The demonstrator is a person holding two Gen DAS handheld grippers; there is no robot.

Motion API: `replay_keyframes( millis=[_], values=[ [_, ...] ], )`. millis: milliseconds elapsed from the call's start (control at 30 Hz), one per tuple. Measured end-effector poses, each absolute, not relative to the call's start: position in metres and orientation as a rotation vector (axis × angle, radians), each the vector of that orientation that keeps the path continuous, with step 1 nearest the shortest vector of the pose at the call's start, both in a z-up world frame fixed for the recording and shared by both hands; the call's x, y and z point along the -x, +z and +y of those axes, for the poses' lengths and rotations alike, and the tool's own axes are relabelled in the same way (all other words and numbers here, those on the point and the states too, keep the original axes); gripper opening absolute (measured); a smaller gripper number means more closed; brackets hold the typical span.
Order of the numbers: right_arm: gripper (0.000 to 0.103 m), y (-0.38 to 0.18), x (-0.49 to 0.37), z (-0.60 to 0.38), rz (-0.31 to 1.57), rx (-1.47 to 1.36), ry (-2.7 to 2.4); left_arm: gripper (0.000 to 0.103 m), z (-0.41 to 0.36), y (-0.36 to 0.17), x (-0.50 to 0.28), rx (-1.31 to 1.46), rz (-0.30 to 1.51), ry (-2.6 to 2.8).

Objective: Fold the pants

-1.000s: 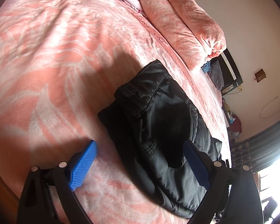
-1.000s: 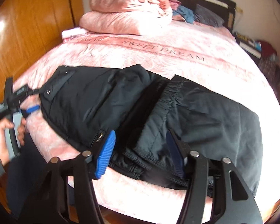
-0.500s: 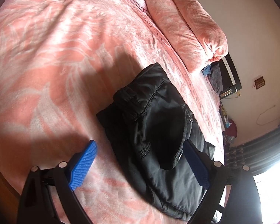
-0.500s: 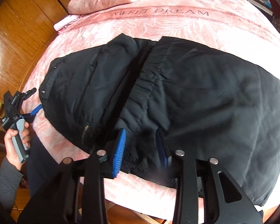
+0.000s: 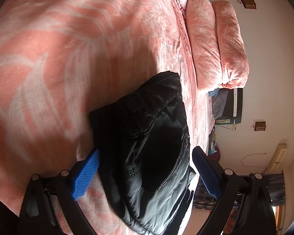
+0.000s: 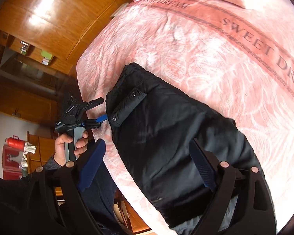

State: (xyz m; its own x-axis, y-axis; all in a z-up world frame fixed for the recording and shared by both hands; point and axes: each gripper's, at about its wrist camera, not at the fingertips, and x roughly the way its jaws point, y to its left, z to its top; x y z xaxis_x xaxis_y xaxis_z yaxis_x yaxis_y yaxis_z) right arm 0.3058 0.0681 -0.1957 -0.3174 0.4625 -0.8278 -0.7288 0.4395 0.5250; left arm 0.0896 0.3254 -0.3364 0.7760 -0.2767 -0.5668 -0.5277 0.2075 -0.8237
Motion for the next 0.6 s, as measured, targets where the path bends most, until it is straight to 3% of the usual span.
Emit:
replay_keyframes(
  millis=[200,267,333,433,600],
  values=[
    [0.091,-0.227,-0.331,0.190,1.584,0.433,1.341,0.094,0.326,-0.344,-0.094,1.399,0.716,0.234],
    [0.091,-0.244,-0.332,0.226,1.624,0.501,1.364,0.088,0.326,-0.343,-0.094,1.386,0.728,0.247],
    [0.091,-0.262,-0.330,0.256,1.657,0.571,1.390,0.067,0.331,-0.347,-0.086,1.377,0.753,0.277],
    [0.091,-0.290,-0.324,0.291,1.694,0.663,1.423,0.049,0.336,-0.354,-0.072,1.397,0.749,0.295],
    [0.091,-0.322,-0.309,0.326,1.745,0.793,1.478,0.043,0.336,-0.359,-0.061,1.400,0.732,0.288]
  ],
)
